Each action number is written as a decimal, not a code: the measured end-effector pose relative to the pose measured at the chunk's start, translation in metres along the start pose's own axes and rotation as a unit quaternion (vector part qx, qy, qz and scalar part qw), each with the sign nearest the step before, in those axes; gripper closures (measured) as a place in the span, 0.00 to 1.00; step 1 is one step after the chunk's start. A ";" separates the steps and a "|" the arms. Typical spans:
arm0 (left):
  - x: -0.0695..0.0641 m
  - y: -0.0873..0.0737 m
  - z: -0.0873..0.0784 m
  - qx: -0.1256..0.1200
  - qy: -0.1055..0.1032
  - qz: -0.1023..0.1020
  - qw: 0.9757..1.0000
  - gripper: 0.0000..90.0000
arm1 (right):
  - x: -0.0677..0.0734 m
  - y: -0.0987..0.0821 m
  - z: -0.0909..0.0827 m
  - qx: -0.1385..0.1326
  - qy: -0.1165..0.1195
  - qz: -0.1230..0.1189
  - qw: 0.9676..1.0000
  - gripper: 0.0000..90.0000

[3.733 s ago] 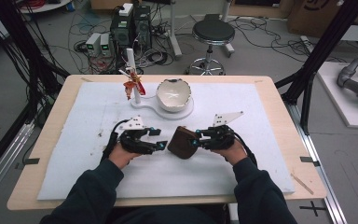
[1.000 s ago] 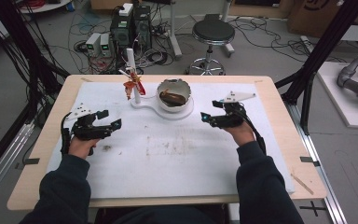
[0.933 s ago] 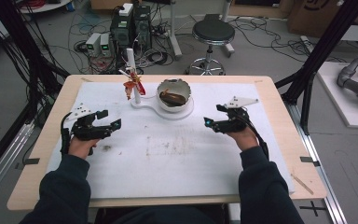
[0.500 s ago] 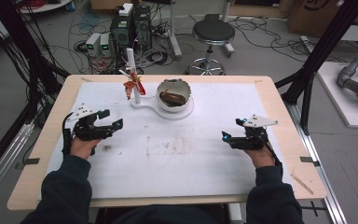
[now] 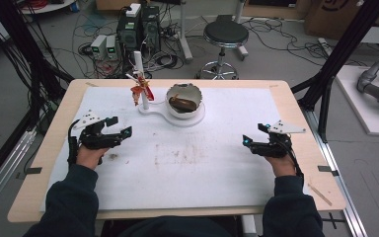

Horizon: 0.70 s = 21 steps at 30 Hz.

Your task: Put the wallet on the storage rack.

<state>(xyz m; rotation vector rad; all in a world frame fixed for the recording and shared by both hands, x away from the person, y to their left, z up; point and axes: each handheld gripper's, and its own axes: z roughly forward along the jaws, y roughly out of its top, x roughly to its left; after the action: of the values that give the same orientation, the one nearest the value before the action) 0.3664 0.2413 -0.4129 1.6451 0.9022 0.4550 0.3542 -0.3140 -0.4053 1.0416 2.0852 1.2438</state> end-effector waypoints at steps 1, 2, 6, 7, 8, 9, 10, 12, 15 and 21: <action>0.000 0.000 0.000 -0.001 0.000 0.000 1.000 0.22 | 0.000 0.000 0.000 0.000 0.000 0.000 1.000 0.24; -0.001 -0.001 -0.001 -0.003 -0.001 -0.001 1.000 0.23 | 0.001 0.000 0.000 0.001 -0.001 0.001 1.000 0.24; -0.001 -0.001 -0.003 -0.007 0.001 -0.001 1.000 0.23 | 0.004 0.002 0.000 0.000 -0.002 0.005 1.000 0.24; -0.001 -0.001 -0.004 -0.007 0.002 -0.001 1.000 0.23 | 0.004 0.002 0.001 0.000 -0.002 0.002 1.000 0.24; -0.001 -0.001 -0.004 -0.009 0.004 -0.002 1.000 0.23 | 0.005 0.002 0.002 0.000 -0.001 0.001 1.000 0.24; -0.001 -0.002 -0.004 -0.009 0.003 -0.002 1.000 0.23 | 0.005 0.002 0.002 0.001 0.000 -0.001 1.000 0.24; -0.001 -0.002 -0.005 -0.009 0.004 -0.002 1.000 0.23 | 0.006 0.002 0.003 0.003 0.000 -0.002 1.000 0.24; -0.001 -0.003 -0.004 -0.006 0.006 -0.002 1.000 0.23 | 0.006 0.002 0.004 0.006 0.000 -0.002 1.000 0.24; 0.000 -0.004 -0.004 -0.004 0.006 -0.002 1.000 0.23 | 0.005 0.002 0.005 0.009 0.000 -0.001 1.000 0.24; 0.000 -0.004 -0.003 -0.002 0.006 -0.004 1.000 0.23 | 0.005 0.002 0.005 0.009 0.001 0.000 1.000 0.24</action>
<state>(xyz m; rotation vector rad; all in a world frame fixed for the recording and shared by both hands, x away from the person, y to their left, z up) 0.3629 0.2441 -0.4160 1.6374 0.9153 0.4613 0.3558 -0.3070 -0.4063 1.0491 2.1010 1.2286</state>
